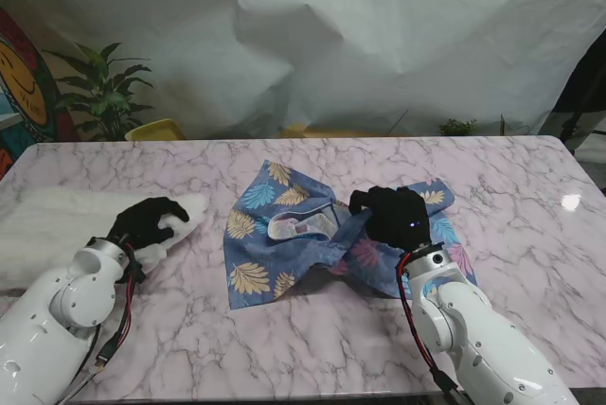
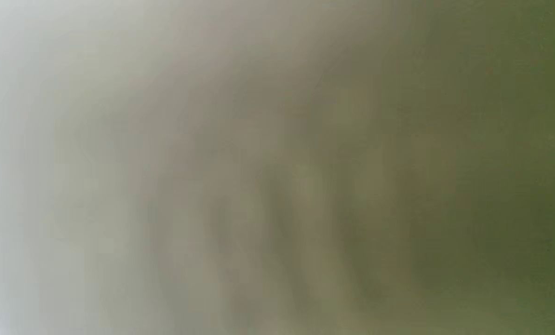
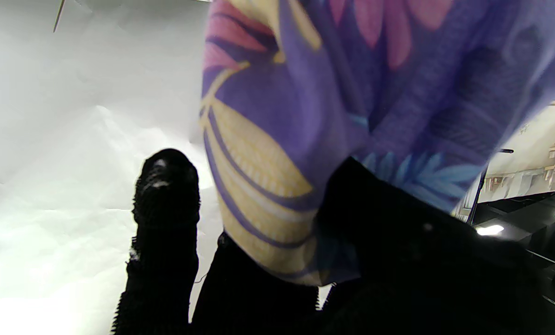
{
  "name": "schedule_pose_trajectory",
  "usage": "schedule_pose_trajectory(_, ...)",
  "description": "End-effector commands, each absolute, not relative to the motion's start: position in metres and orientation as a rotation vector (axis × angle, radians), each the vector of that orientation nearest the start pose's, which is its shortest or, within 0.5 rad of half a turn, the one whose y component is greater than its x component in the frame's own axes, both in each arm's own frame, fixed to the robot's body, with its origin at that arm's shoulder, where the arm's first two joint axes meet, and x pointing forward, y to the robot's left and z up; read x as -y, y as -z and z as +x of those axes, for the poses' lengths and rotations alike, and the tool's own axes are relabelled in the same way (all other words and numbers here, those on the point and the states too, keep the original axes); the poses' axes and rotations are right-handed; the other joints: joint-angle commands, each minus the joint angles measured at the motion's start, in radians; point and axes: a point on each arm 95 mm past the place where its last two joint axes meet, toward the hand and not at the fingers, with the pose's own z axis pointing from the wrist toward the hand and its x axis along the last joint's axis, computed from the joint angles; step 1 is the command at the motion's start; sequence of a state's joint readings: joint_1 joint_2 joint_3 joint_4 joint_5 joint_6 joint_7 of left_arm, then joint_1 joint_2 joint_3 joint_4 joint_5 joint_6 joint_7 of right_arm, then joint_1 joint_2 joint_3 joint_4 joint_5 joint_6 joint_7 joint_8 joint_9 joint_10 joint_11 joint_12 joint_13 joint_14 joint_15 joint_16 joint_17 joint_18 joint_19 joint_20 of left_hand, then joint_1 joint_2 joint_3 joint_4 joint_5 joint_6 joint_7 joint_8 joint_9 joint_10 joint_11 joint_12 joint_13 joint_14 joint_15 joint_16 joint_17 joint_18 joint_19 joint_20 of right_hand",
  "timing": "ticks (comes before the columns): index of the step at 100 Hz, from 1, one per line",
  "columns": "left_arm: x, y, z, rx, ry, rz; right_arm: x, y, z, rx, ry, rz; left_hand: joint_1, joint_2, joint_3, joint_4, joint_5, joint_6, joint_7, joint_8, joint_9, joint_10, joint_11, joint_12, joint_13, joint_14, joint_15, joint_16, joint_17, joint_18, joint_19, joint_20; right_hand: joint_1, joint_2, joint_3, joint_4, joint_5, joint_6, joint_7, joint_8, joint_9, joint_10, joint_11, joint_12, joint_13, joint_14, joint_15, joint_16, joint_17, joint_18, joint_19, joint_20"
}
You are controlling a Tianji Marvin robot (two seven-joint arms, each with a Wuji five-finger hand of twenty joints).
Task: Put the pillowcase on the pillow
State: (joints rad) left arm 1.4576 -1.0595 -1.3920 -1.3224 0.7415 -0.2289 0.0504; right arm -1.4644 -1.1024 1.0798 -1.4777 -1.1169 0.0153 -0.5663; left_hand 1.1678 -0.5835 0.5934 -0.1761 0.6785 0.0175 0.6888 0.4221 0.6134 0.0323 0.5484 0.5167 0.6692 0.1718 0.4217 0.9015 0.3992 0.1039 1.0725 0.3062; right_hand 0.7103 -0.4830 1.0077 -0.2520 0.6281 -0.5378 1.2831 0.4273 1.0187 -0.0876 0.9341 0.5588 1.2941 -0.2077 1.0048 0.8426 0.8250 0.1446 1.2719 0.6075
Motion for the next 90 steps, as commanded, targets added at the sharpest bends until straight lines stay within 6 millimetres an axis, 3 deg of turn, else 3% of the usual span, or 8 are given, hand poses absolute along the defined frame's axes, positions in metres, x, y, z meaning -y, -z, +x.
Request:
schedule_pose_trajectory(1, -0.089, 0.314, 0.447, -1.298, 1.648, -1.373, -0.022, 0.303, 0.409, -1.168, -1.661, 0.762, 0.123, 0.039, 0.136, -0.002, 0.046, 0.020, 0.059, 0.024, 0.016, -0.012, 0.032, 0.020, 0.064, -0.074, 0.097, 0.039, 0.084, -0.227, 0.200, 0.042, 0.042, -0.007, 0.031, -0.011, -0.001, -0.033, 0.037, 0.015, -0.012, -0.044, 0.033, 0.011, 0.029, -0.013, 0.022, 0.000, -0.009, -0.017, 0.003, 0.004)
schedule_pose_trajectory(19, -0.060, 0.297, 0.445, -1.309, 1.740, -1.355, -0.022, 0.305, 0.410, -1.177, -1.658, 0.766, 0.123, 0.127, -0.002, 0.029, -0.044, 0.083, -0.052, -0.026, -0.089, 0.063, -0.049, -0.018, -0.023, -0.039, 0.008, 0.007, 0.033, -0.188, 0.118, 0.025, 0.039, -0.010, 0.034, -0.012, 0.001, -0.038, 0.034, 0.013, -0.009, -0.049, 0.030, 0.010, 0.029, -0.015, 0.020, -0.001, -0.014, -0.021, 0.001, 0.004)
schedule_pose_trajectory(22, -0.057, 0.297, 0.445, -1.329, 1.736, -1.369, -0.023, 0.305, 0.410, -1.180, -1.658, 0.767, 0.076, 0.200, -0.108, 0.089, -0.089, 0.096, -0.099, -0.057, -0.150, 0.088, -0.090, -0.055, -0.143, -0.032, 0.083, -0.143, -0.005, -0.174, 0.016, 0.082, 0.038, -0.009, 0.035, -0.012, 0.001, -0.038, 0.034, 0.013, -0.009, -0.048, 0.030, 0.010, 0.029, -0.015, 0.019, -0.001, -0.015, -0.021, 0.001, 0.004)
schedule_pose_trajectory(28, -0.054, 0.298, 0.446, -1.380, 1.709, -1.387, -0.023, 0.305, 0.410, -1.183, -1.657, 0.768, -0.095, 0.276, -0.146, 0.121, -0.188, 0.097, -0.197, -0.087, -0.266, 0.105, -0.182, -0.123, -0.308, -0.009, 0.022, -0.367, -0.126, -0.111, -0.169, 0.180, 0.037, -0.010, 0.035, -0.012, 0.001, -0.039, 0.034, 0.013, -0.008, -0.051, 0.029, 0.010, 0.029, -0.015, 0.019, -0.001, -0.016, -0.021, 0.001, 0.004)
schedule_pose_trajectory(35, -0.051, 0.300, 0.448, -1.465, 1.658, -1.413, -0.022, 0.304, 0.410, -1.186, -1.654, 0.768, -0.262, 0.340, -0.336, 0.118, -0.325, 0.115, -0.358, -0.129, -0.413, 0.126, -0.304, -0.203, -0.534, 0.081, -0.119, -0.490, -0.324, -0.001, -0.407, 0.082, 0.035, -0.010, 0.035, -0.013, 0.001, -0.039, 0.034, 0.013, -0.008, -0.051, 0.028, 0.010, 0.029, -0.014, 0.018, -0.001, -0.017, -0.023, 0.000, 0.004)
schedule_pose_trajectory(47, -0.050, 0.305, 0.454, -1.521, 1.645, -1.415, -0.022, 0.304, 0.410, -1.189, -1.650, 0.770, -0.365, 0.442, -0.603, 0.141, -0.451, 0.140, -0.530, -0.149, -0.513, 0.168, -0.539, -0.246, -0.656, 0.098, -0.393, -0.622, -0.456, 0.041, -0.798, -0.103, 0.037, -0.010, 0.037, -0.013, 0.001, -0.039, 0.034, 0.013, -0.007, -0.051, 0.027, 0.011, 0.029, -0.014, 0.017, -0.001, -0.022, -0.024, -0.002, 0.004)
schedule_pose_trajectory(61, -0.051, 0.307, 0.454, -1.504, 1.701, -1.396, -0.021, 0.303, 0.409, -1.193, -1.643, 0.770, -0.473, 0.466, -0.621, 0.132, -0.525, 0.129, -0.622, -0.157, -0.531, 0.168, -0.578, -0.432, -0.671, 0.077, -0.448, -0.814, -0.451, 0.037, -1.078, -0.116, 0.037, -0.009, 0.036, -0.013, 0.003, -0.041, 0.032, 0.012, -0.007, -0.053, 0.025, 0.011, 0.028, -0.013, 0.012, -0.003, -0.024, -0.024, -0.003, 0.004)
schedule_pose_trajectory(90, -0.112, 0.280, 0.416, -1.626, 1.397, -1.268, -0.020, 0.306, 0.408, -1.195, -1.639, 0.785, -0.559, 0.434, -0.623, 0.121, -0.546, 0.099, -0.722, -0.267, -0.535, 0.104, -0.587, -0.504, -0.673, 0.044, -0.455, -0.887, -0.445, 0.009, -1.100, -0.296, 0.039, -0.006, 0.033, -0.013, 0.003, -0.040, 0.031, 0.013, -0.008, -0.053, 0.023, 0.013, 0.029, -0.012, 0.009, -0.004, -0.026, -0.023, -0.003, 0.004)
